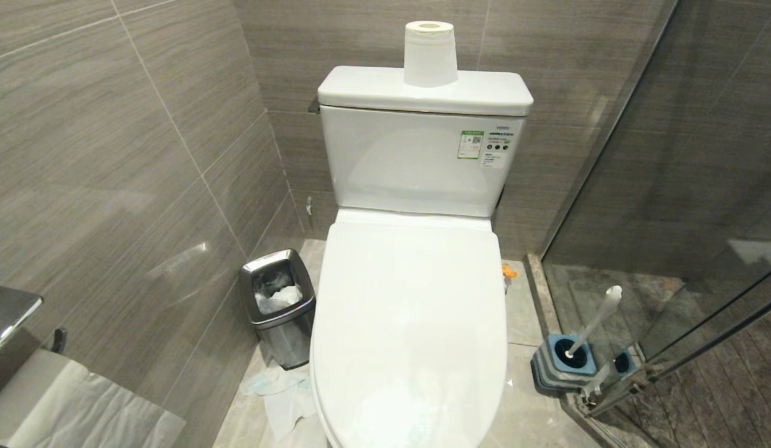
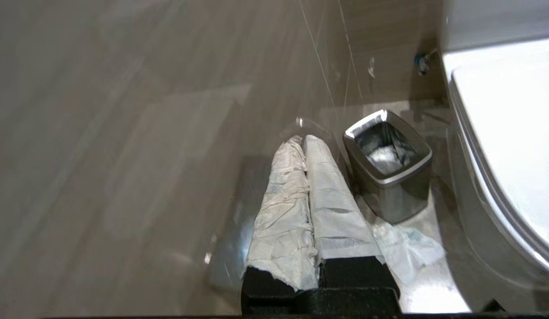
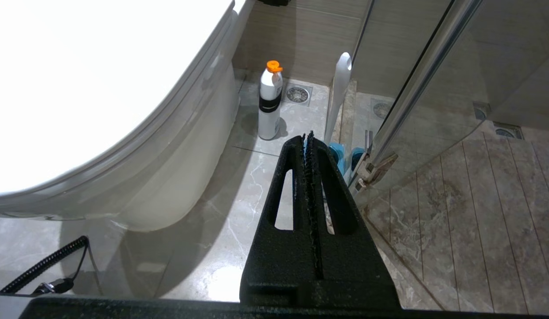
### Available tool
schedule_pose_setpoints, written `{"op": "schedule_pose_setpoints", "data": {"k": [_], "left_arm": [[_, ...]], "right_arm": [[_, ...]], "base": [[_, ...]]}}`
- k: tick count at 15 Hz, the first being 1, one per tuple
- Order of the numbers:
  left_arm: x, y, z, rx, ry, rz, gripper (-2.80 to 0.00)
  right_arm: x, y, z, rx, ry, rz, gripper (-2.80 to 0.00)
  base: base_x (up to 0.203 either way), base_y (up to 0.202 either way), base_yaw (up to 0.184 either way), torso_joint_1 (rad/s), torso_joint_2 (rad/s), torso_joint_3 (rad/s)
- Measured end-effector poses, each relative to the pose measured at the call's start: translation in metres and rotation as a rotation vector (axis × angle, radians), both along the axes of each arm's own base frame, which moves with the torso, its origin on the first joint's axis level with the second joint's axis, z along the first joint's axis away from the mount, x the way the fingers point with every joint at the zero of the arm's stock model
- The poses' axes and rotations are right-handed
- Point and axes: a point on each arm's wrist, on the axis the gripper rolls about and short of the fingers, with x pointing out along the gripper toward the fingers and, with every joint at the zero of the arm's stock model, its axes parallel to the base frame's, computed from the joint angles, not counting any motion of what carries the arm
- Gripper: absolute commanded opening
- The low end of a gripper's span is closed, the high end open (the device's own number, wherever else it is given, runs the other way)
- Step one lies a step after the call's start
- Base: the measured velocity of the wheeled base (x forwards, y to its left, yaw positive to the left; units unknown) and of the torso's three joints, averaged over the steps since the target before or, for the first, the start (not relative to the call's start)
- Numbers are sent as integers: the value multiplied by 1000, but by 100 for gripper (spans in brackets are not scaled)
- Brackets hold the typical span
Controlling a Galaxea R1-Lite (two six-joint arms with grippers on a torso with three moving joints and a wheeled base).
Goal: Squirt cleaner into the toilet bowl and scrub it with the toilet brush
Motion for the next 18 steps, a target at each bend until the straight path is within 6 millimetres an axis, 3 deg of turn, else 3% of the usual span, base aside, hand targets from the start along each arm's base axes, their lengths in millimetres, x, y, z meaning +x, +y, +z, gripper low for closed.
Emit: {"op": "schedule_pose_setpoints", "data": {"k": [5, 10, 14, 18], "left_arm": [[-17, 0, -82, -6, 78, -16, -280], [-11, 1, -153, 27, 101, -33, -280], [0, 0, -189, 51, -51, -23, -280], [6, 0, -205, 42, -99, -21, -280]], "right_arm": [[0, 0, 0, 0, 0, 0, -280], [0, 0, 0, 0, 0, 0, -280], [0, 0, 0, 0, 0, 0, -280], [0, 0, 0, 0, 0, 0, -280]], "base": [[0, 0, 0, 0, 0, 0], [0, 0, 0, 0, 0, 0], [0, 0, 0, 0, 0, 0], [0, 0, 0, 0, 0, 0]]}}
